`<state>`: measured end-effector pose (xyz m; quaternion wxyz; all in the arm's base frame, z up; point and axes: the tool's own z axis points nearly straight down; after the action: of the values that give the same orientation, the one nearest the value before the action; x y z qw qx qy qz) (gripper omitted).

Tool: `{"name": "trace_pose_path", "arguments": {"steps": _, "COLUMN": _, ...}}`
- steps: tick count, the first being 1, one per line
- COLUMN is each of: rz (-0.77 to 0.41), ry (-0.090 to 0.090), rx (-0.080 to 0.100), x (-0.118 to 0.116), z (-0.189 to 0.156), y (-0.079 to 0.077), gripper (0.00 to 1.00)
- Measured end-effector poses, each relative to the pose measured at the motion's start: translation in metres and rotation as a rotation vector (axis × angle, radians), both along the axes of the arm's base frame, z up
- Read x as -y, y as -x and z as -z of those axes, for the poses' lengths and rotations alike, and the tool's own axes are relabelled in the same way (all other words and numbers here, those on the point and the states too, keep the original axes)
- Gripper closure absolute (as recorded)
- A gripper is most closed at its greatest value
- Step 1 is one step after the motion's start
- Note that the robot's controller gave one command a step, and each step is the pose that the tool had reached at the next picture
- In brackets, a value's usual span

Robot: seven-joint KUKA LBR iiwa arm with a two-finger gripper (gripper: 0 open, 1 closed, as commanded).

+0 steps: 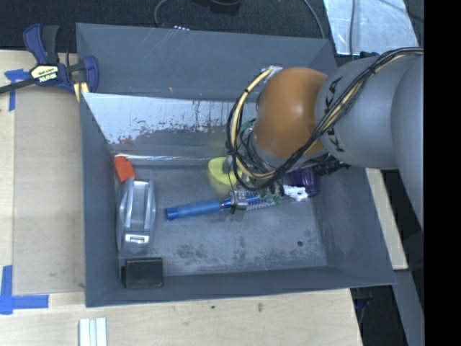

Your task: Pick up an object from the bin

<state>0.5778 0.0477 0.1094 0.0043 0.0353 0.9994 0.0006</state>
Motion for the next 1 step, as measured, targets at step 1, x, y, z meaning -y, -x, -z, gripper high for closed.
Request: {"name": "trace_pose_path", "arguments": {"steps": 1, "rz": -0.027, "ry": -0.001, "rx": 0.002, "x": 0.0097, "z": 0.0355, "y": -0.0271, "gripper": 0.00}}
